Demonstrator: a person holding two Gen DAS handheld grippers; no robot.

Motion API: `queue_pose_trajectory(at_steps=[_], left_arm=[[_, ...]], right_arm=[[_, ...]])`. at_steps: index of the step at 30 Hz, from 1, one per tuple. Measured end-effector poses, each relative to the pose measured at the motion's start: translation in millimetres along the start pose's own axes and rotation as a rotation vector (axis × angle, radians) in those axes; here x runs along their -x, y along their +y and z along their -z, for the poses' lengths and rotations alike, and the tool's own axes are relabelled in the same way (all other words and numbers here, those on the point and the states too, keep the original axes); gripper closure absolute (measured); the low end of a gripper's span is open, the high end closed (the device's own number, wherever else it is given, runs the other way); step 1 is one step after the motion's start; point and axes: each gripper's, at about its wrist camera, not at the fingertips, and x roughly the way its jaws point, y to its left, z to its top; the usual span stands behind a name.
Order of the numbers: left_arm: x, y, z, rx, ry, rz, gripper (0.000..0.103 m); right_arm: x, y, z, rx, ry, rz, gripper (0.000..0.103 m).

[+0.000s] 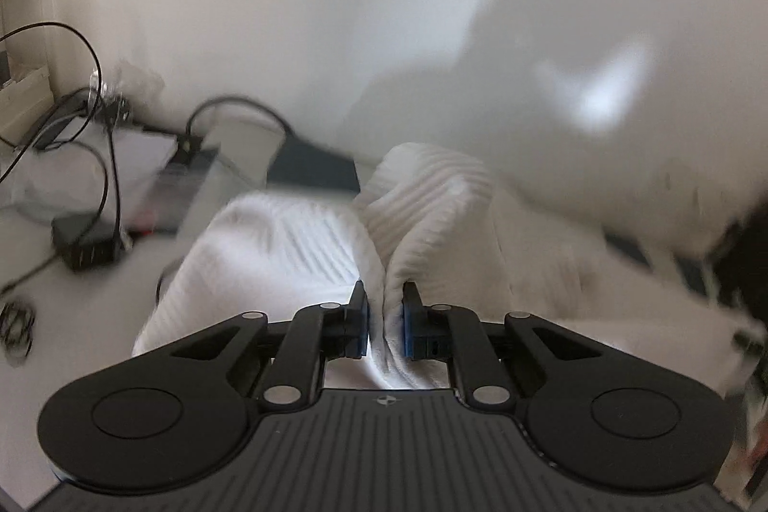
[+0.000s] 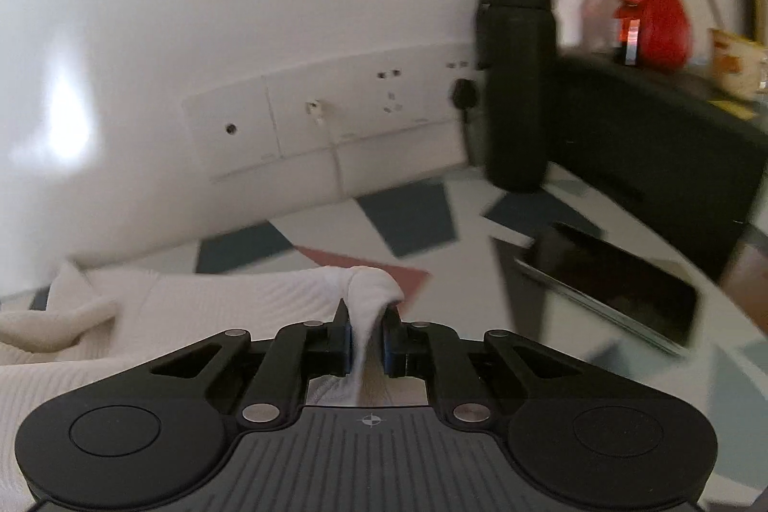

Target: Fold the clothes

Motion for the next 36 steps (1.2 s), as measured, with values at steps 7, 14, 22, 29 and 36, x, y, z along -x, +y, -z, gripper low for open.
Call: queue_pose_trajectory(at_steps=[7, 14, 22, 29, 36], left_arm=[[-6.2, 13.2, 65.9, 0.021, 0.223, 0.026, 0.083], [18.4, 18.4, 53.5, -0.107, 0.186, 0.092, 0.027], [26.4, 28.1, 5.5, -0.217, 0.018, -0.009, 0.014], [-24.7, 17.7, -12.5, -0.196, 0.139, -0.046, 0.013], [-56.5, -7.5, -2.0, -0.264, 0.173, -0.091, 0.008]], right_arm=[[16.4, -30.0, 41.4, -0.008, 0.176, 0.088, 0.092], [28.7, -35.2, 35.3, -0.068, 0.103, 0.155, 0.078], [30.9, -23.6, 12.7, -0.101, 0.019, 0.112, 0.046], [-23.1, 34.1, 4.2, 0.061, 0.252, -0.162, 0.041], [-49.2, 98.5, 25.4, 0.412, 0.265, -0.235, 0.018]])
